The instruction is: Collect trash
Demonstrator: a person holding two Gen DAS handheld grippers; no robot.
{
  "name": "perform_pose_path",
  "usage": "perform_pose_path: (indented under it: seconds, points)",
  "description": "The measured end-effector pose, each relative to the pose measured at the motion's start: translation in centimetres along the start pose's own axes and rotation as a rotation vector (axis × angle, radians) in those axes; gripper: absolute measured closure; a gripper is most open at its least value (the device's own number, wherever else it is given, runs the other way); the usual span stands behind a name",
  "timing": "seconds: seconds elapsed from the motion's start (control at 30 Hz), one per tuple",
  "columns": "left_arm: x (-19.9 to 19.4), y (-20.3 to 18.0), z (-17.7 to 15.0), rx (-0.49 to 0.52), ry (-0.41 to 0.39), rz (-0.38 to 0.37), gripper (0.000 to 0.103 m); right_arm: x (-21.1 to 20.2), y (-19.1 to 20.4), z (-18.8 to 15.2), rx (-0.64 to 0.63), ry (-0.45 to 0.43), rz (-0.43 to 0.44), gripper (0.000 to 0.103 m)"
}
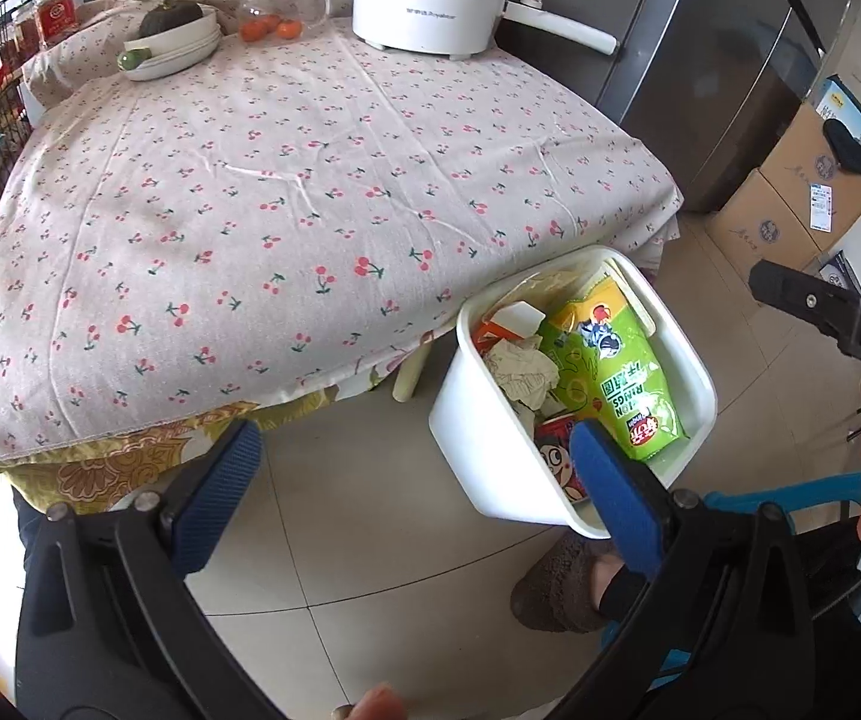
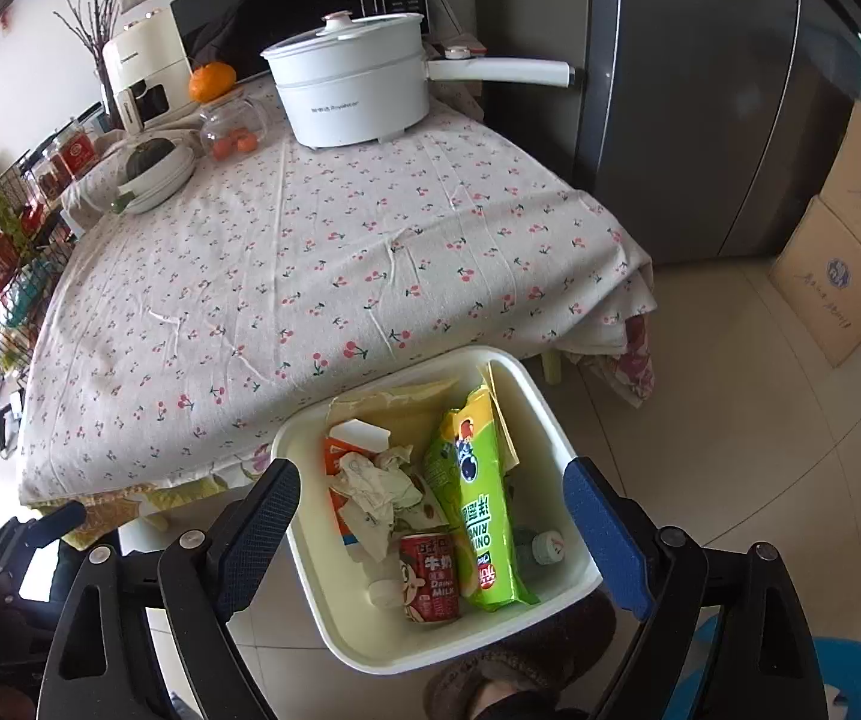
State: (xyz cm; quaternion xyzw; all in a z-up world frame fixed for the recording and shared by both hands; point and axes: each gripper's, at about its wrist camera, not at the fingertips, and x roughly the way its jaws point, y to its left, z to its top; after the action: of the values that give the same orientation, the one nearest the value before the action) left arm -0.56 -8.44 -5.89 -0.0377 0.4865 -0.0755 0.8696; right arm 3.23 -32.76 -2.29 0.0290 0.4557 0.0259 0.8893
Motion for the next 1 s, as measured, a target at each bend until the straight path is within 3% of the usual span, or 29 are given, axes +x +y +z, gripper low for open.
perform_pose_path:
  seconds: [0.07, 0.23, 0.4, 1.0]
  points:
    - [-1.1, 0.6, 0.3, -0.013, -0.04, 0.034, 0.001, -1.5, 1.2, -0.4, -0.034, -0.059, -0.036, 0.0]
    - [-3.2, 1.0, 0.8, -0.022, -0.12, 0.072, 0.001, -4.5, 3.2, -1.4, -0.067, -0.187, -0.107, 0.0]
    - [-5.1, 0.8, 0.8, 0.0, -0.18, 0.101, 0.001, -6.3, 4.0, -2.4, -0.071, -0.264, -0.127, 0.0]
    - [-7.5, -0.5, 0.6, 0.005, -0.277, 0.092, 0.001, -7.2, 3.2, -3.4, -0.039, -0.3, -0.131, 0.0]
